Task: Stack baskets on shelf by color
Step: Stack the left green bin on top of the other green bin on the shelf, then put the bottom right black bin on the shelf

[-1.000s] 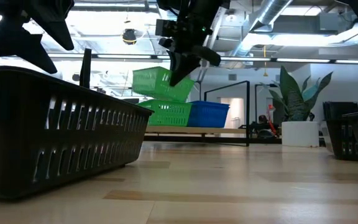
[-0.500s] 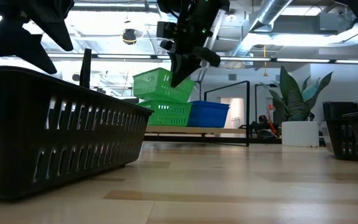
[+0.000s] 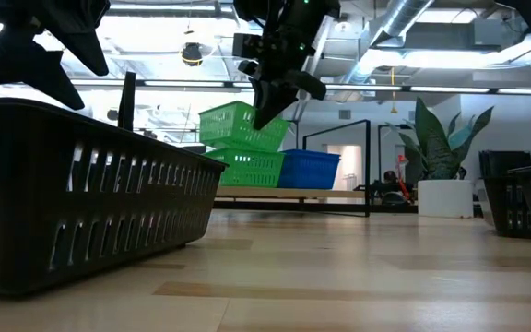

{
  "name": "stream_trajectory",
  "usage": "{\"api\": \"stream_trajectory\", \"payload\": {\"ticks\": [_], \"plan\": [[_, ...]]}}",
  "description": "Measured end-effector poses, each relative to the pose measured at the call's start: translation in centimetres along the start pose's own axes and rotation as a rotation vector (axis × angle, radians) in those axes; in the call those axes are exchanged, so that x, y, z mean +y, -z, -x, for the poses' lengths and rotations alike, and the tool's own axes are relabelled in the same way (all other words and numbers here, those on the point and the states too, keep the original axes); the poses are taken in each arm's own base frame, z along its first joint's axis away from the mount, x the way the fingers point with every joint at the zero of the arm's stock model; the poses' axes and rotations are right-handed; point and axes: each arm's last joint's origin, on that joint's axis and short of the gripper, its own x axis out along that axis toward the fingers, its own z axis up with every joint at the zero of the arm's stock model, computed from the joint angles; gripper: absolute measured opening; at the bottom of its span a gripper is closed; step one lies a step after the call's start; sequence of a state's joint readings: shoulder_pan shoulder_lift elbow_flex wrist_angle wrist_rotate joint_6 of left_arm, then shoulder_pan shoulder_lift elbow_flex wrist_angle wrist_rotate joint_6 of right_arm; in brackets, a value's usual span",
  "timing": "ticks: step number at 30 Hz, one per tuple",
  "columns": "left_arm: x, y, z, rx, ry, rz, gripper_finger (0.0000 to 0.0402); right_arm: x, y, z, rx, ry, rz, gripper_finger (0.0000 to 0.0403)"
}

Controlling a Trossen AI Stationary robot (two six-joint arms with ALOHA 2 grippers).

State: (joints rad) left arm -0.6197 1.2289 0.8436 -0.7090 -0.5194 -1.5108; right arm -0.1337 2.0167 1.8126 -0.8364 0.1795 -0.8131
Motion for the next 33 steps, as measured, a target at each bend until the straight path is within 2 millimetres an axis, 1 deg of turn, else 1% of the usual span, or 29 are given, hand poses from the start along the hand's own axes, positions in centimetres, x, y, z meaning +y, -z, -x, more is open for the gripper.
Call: {"api": "stream_trajectory", "payload": {"ticks": [4,7,17,23,26,28,31,33], "plan": [[0.0,0.0,0.0,0.0,0.0,0.0,0.0253,0.0,0.0,0.0,-0.001,-0.001,0.0,0.0053],[0.0,0.0,0.0,0.0,0.0,0.0,0.0253,0.0,0.0,0.0,-0.001,-0.001,0.0,0.0061],[0.0,0.0,0.0,0.001,0.0,0.0,0.0253,-0.2,0.2,0.0,0.001,0.004,-0.008,0.0137],[0.0,0.0,0.0,0.0,0.0,0.0,0.0253,-0.2,0.1,0.2,0.037,0.048,-0.014,0.0162],[0.0,0.0,0.0,0.001,0.0,0.0,0.0253,-0.4,-0.3,1.9,0.046,0.054,-0.08,0.0168],[0.0,0.0,0.0,0.011,0.002,0.0,0.0253,-0.4,-0.8,3.5,0.048,0.04,-0.186,0.017],[0.0,0.1,0.0,0.029,0.003,-0.004,0.0253,0.0,-1.4,6.0,0.073,-0.022,-0.423,0.0172],[0.0,0.1,0.0,0.042,0.005,-0.021,0.0253,0.8,-1.6,7.4,0.115,-0.076,-0.61,0.0172]]}}
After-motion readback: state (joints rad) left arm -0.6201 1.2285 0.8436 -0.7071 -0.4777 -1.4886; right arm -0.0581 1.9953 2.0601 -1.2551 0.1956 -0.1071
